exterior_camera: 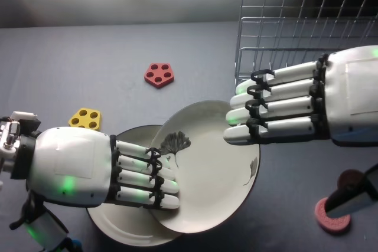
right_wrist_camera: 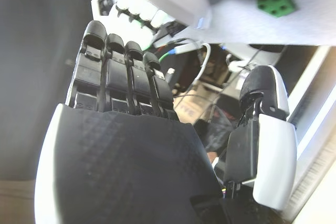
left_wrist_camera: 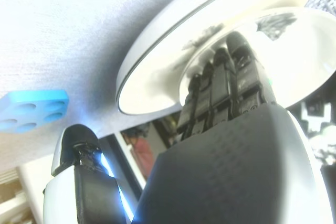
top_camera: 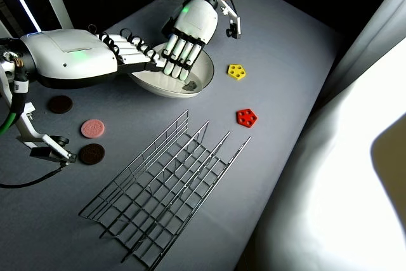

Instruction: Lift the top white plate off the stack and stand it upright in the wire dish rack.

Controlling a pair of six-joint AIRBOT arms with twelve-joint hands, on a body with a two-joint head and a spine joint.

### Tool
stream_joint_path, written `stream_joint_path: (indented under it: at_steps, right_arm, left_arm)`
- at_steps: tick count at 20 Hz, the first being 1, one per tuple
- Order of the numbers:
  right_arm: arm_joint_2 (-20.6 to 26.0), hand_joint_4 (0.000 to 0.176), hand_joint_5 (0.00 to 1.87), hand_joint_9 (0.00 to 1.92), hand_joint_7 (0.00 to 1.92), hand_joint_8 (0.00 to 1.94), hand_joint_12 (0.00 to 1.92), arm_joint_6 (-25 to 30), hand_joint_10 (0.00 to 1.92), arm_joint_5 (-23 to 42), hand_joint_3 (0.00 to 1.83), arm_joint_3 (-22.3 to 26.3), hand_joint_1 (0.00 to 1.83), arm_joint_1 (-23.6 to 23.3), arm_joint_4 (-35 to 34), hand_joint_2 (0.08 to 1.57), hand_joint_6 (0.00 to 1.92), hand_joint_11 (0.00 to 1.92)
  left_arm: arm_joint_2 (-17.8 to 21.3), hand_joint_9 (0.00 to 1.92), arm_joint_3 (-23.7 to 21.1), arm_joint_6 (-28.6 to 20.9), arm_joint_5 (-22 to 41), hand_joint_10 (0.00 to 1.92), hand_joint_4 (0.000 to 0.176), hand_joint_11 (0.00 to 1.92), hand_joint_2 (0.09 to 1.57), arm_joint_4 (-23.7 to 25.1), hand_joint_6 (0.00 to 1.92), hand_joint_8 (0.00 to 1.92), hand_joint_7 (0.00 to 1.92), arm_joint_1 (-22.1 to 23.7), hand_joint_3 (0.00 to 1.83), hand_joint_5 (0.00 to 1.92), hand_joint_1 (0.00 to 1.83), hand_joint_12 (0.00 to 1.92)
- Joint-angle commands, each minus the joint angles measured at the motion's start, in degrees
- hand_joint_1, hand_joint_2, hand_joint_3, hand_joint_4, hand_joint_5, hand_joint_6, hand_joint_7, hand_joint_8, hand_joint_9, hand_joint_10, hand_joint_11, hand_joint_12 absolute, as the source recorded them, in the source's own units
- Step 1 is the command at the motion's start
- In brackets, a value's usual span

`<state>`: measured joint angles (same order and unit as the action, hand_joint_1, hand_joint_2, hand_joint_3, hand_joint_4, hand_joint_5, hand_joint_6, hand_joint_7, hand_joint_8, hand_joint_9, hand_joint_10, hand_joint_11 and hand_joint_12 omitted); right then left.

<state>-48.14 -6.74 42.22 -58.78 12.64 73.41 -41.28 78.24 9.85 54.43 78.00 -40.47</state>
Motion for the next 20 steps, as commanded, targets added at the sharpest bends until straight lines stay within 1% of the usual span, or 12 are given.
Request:
stream_joint_path:
  at_steps: [1,2,5,7,8,9,11,12,14,15,17,20]
  right_arm:
    - [0.0,0.0,0.0,0.08,0.02,0.01,0.23,-0.2,0.01,2.5,0.0,-0.5,0.52,-0.6,-4.4,0.99,0.0,0.06]
    - [-0.7,0.0,0.0,0.07,0.01,0.0,0.23,-0.2,0.01,2.2,0.0,-1.2,0.5,-0.3,-4.8,1.01,0.0,0.06]
    - [-3.2,0.0,0.0,0.09,0.04,0.01,0.24,-0.2,0.01,1.6,0.0,-3.9,0.72,1.3,-6.0,1.02,0.0,0.07]
    - [-4.8,0.0,0.0,0.01,0.0,0.0,0.2,-0.2,0.0,1.0,0.01,-5.3,0.75,1.8,-6.5,1.06,0.0,0.0]
    - [-5.5,0.0,0.0,0.01,0.0,0.0,0.21,-0.2,0.0,0.7,0.01,-6.0,0.77,1.9,-6.8,1.07,0.0,0.0]
    - [-6.3,0.0,0.0,0.02,0.0,0.0,0.22,-0.2,0.01,0.5,0.0,-6.6,0.85,1.9,-6.8,1.06,0.0,0.0]
    - [-7.2,0.0,0.0,0.06,0.01,0.0,0.33,-0.2,0.0,0.4,0.0,-7.0,0.9,2.0,-6.8,1.07,0.0,0.0]
    - [-7.9,0.0,0.0,0.05,0.01,0.0,0.36,-0.2,0.0,0.3,0.0,-7.1,0.89,2.1,-6.6,1.07,0.0,0.0]
    - [-8.9,0.0,0.0,0.05,0.04,0.01,0.37,-0.2,0.0,0.3,0.0,-7.2,0.96,2.2,-6.1,1.06,0.0,0.0]
    - [-9.7,0.0,0.01,0.06,0.04,0.0,0.43,-0.2,0.0,0.1,0.0,-7.3,0.94,2.4,-5.8,1.06,0.0,0.0]
    - [-10.9,0.0,0.01,0.06,0.04,0.0,0.45,-0.2,0.0,-0.1,0.01,-7.8,0.94,3.1,-5.7,1.09,0.0,0.0]
    - [-12.5,0.0,0.09,0.18,0.12,0.0,0.62,-0.2,0.0,-0.1,0.0,-8.4,0.99,4.6,-6.5,1.05,0.0,0.01]
  left_arm:
    - [-0.7,0.13,0.1,-0.1,1.5,0.0,0.0,0.01,0.97,-1.3,0.0,0.0,0.12,0.2,0.0,0.09,0.32,0.45]
    - [-0.7,0.13,0.3,-0.1,1.6,0.0,0.0,0.0,0.97,-1.3,0.0,0.0,0.12,0.2,0.0,0.09,0.32,0.46]
    - [-0.7,0.1,0.4,-0.1,1.6,0.0,0.0,0.0,0.97,-1.6,0.0,0.0,0.1,-0.2,0.0,0.07,0.3,0.4]
    - [-0.7,0.1,0.4,-0.1,1.7,0.0,0.0,0.0,0.97,-2.0,0.0,0.0,0.09,-0.2,0.0,0.05,0.31,0.37]
    - [-0.7,0.13,0.4,-0.1,1.7,0.0,0.0,0.01,0.96,-2.1,0.0,0.0,0.12,-0.2,0.0,0.09,0.33,0.4]
    - [-0.7,0.14,0.4,-0.1,1.8,0.0,0.0,0.02,0.95,-2.2,0.0,0.0,0.12,-0.2,0.0,0.09,0.33,0.42]
    - [-0.7,0.11,0.6,-0.1,1.8,0.0,0.0,0.0,0.97,-2.2,0.0,0.0,0.1,-0.2,0.0,0.07,0.33,0.38]
    - [-0.7,0.14,0.7,-0.2,1.8,0.0,0.0,0.0,0.96,-2.2,0.0,0.0,0.13,-0.2,0.0,0.09,0.32,0.43]
    - [-0.7,0.14,0.7,-0.2,1.8,0.0,0.0,0.0,0.96,-2.2,0.0,0.0,0.14,-0.2,0.0,0.1,0.32,0.43]
    - [-0.7,0.14,0.7,-0.2,1.9,0.0,0.0,0.01,0.96,-2.2,0.0,0.0,0.13,-0.2,0.0,0.1,0.32,0.43]
    - [-0.7,0.14,0.7,-0.2,1.8,0.0,0.0,0.02,0.95,-2.3,0.0,0.0,0.13,-0.2,0.0,0.1,0.34,0.44]
    - [-0.8,0.12,0.8,-0.2,1.8,0.0,0.0,0.0,0.95,-2.4,0.0,0.0,0.11,-0.2,0.0,0.09,0.33,0.41]
